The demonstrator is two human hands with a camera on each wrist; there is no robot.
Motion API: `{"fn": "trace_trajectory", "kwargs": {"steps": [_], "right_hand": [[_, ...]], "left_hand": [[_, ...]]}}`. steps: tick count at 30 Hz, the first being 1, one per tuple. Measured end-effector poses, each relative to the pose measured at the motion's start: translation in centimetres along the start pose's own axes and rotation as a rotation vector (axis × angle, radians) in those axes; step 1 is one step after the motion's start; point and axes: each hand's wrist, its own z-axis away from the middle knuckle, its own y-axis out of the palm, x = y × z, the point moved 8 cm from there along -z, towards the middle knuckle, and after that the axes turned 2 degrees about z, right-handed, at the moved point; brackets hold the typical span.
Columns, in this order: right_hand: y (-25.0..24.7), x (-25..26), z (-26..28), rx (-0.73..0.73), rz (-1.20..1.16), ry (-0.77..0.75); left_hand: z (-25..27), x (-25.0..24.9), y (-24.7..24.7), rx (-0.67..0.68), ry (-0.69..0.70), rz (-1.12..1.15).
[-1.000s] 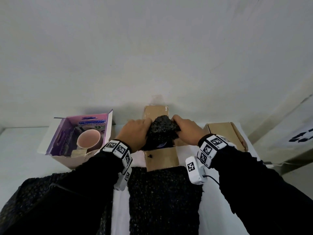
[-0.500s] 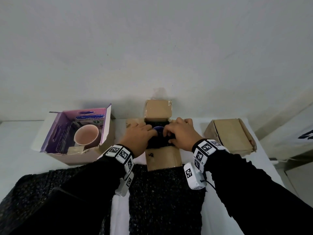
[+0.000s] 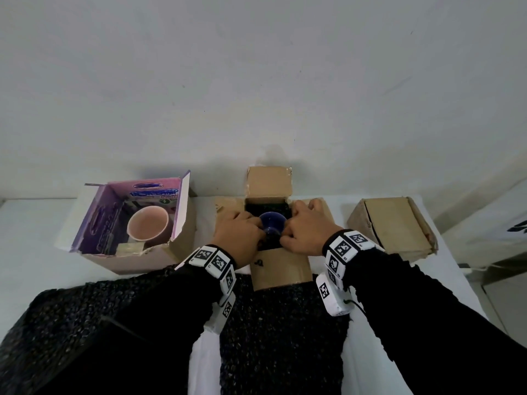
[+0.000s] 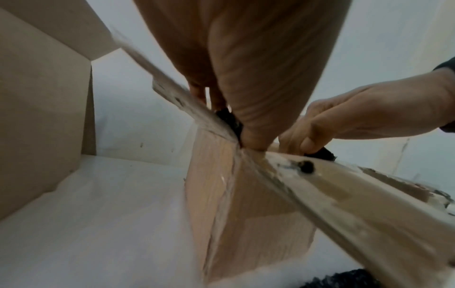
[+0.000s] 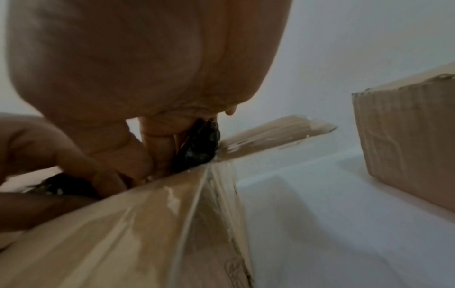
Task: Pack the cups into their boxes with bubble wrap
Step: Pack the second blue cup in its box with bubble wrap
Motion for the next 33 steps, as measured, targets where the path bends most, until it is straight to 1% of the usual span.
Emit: {"fn": "trace_trajectory", "kwargs": {"steps": [3, 4, 8, 12, 15, 19, 21, 24, 27, 29, 31, 33], "right_hand": [[0.6, 0.3, 0.5, 0.005, 0.020, 0.011], [0.7, 0.3, 0.6, 0.007, 0.017, 0.019], [0.5, 0.4, 1.0, -0.035, -0.047, 0.041], [0.5, 0.8, 1.1, -0.048, -0.101, 0.042], [0.2, 0.9, 1.1, -0.076, -0.137, 0.053], [0.8, 0.9, 1.4, -0.073, -0.050, 0.021], [0.7, 0.6, 1.8, -0.132, 0.023, -0.005], [-0.3, -0.9, 2.5, -0.254, 0.015, 0.033], [-1.4, -1.5, 2.6, -0.301, 0.017, 0.049], [-1.9, -0.9, 2.4, -0.249, 0.091, 0.060], [-1.4, 0.0, 1.7, -0.169, 0.203, 0.052], [-0.7, 0.4, 1.3, -0.138, 0.242, 0.040]], "left_hand": [[0.0, 0.0, -0.1, -0.015, -0.068, 0.024], [0.0, -0.1, -0.1, -0.016, -0.065, 0.013], [0.3, -0.3, 0.6, 0.003, -0.010, -0.008], [1.0, -0.5, 0.7, -0.075, 0.049, 0.057], [1.7, -1.0, 0.8, -0.101, 0.110, -0.017], [1.9, -2.0, 0.4, -0.175, 0.137, -0.145], [1.9, -2.1, 0.4, -0.187, 0.117, -0.173], [2.0, -1.8, 0.7, -0.163, 0.083, -0.166], [2.1, -1.3, 1.1, -0.154, 0.060, -0.143], [2.3, -1.0, 1.3, -0.145, 0.037, -0.140], [2.5, -1.0, 1.3, -0.172, 0.028, -0.155], [2.7, -1.1, 1.0, -0.193, -0.006, -0.153]]}}
